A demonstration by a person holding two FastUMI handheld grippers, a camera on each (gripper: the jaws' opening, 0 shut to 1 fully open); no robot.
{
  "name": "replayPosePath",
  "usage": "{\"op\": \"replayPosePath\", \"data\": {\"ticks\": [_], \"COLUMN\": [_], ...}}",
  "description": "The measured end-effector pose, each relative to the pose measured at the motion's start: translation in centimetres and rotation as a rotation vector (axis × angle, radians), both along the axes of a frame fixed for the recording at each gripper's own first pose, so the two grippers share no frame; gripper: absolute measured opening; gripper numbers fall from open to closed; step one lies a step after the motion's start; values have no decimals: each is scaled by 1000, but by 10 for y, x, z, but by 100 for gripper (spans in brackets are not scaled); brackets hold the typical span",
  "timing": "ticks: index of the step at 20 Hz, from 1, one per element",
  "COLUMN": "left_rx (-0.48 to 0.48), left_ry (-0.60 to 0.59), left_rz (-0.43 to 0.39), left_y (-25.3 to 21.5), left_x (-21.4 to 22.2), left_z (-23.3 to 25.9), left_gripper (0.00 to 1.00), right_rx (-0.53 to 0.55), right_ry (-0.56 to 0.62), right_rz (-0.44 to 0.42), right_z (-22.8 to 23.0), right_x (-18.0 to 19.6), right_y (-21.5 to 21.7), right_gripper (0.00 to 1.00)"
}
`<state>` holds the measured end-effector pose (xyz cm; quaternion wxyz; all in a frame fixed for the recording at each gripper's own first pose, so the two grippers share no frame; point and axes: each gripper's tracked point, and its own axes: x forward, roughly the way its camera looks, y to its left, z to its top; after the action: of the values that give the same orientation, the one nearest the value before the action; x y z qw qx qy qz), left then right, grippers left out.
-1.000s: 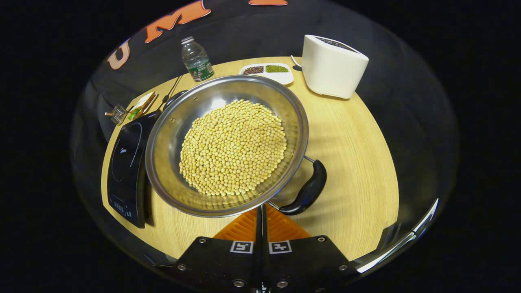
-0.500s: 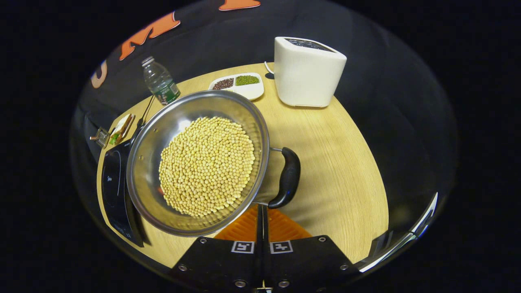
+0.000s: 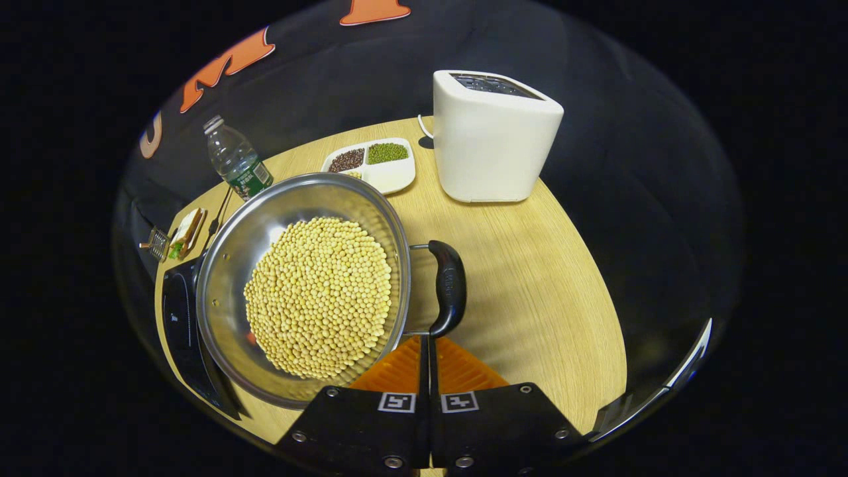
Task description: First push the handle of the pot to place it horizontally, then grasp the pot with both hands and set it on the induction cooktop.
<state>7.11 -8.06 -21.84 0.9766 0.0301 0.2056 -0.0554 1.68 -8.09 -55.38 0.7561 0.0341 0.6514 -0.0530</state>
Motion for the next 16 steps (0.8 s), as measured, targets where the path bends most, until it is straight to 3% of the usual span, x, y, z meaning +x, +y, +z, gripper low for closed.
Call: {"op": "replayPosePath", "data": {"ticks": [10,16], "left_rx": [-9,-78], "left_ry": [80,225], "left_rz": [-23,-113], "left_y": [-15,-78], "left_x": [5,1], "left_z": [-35,-88], "left_gripper": [100,97], "right_rx": [-19,-60], "right_ry": [-47,-141], "right_rz": [-36,20], "right_z": [-13,24], "right_x": [41,59], "right_y": [-3,-9], "right_gripper": [0,0]}}
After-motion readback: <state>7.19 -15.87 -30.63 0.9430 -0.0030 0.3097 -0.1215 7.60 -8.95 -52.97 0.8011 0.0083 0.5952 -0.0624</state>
